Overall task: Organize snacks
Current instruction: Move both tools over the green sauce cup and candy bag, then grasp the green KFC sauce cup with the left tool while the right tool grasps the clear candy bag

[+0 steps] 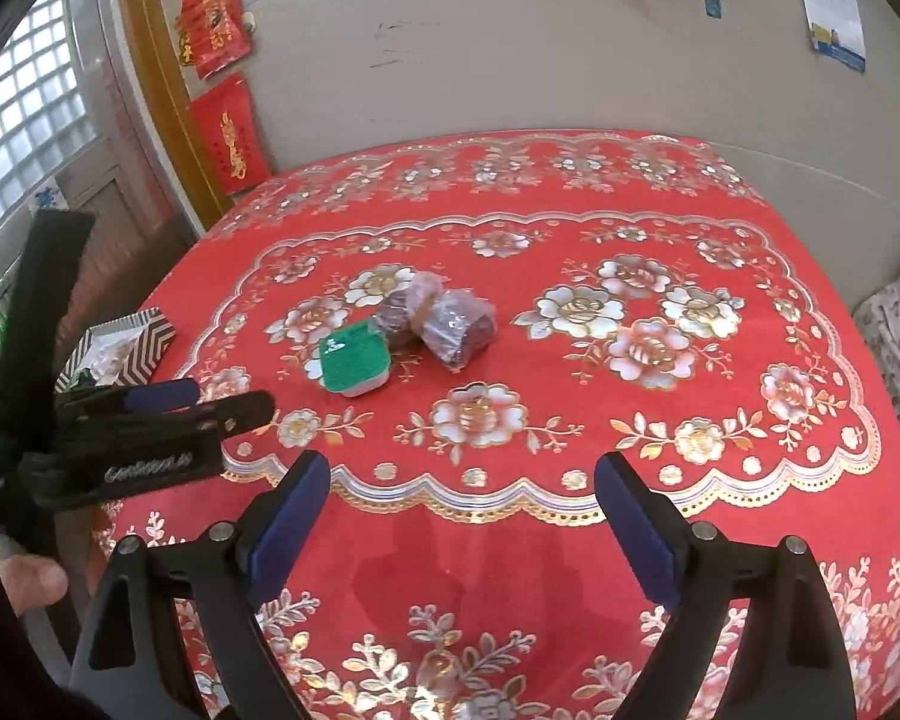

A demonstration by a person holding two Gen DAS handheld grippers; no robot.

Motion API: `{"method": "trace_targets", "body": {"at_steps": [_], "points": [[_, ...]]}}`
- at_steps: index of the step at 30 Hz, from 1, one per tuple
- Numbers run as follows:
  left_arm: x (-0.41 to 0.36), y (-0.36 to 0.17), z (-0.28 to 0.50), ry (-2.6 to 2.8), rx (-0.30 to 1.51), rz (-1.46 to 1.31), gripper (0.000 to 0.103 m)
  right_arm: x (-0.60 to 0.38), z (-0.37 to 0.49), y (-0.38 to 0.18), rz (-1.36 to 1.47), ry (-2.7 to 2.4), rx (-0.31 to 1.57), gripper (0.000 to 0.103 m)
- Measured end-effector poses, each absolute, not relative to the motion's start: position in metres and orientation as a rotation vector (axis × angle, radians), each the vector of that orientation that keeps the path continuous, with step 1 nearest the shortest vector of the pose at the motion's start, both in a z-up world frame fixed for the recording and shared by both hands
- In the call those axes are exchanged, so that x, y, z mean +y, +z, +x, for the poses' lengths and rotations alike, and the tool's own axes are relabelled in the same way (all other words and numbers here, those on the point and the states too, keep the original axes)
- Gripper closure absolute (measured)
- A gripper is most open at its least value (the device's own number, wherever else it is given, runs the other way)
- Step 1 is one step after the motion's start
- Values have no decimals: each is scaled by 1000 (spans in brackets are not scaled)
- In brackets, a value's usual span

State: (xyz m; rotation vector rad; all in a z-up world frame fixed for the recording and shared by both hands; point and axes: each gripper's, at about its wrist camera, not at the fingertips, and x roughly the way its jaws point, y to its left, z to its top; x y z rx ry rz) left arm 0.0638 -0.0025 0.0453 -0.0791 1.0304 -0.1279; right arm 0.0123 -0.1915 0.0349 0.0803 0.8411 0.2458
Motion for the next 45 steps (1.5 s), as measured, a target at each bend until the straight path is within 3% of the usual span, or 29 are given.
{"method": "trace_targets", "body": {"at_steps": [20,31,42,44,45], "points": [[-49,27,120,-125,1084,-131,23,-221,22,20,119,241,865,11],[-4,27,117,-98,1109,-158,23,-206,30,30,97,279,846,11],[-16,27,126,-143,1099,-198,23,-180,55,29,-60,285,860,11],[-16,27,127,-161,1086,-192,31,-181,55,30,-56,288,857,11],[-15,27,127,-165,1081,-184,48,-181,55,29,-51,289,856,11]]}}
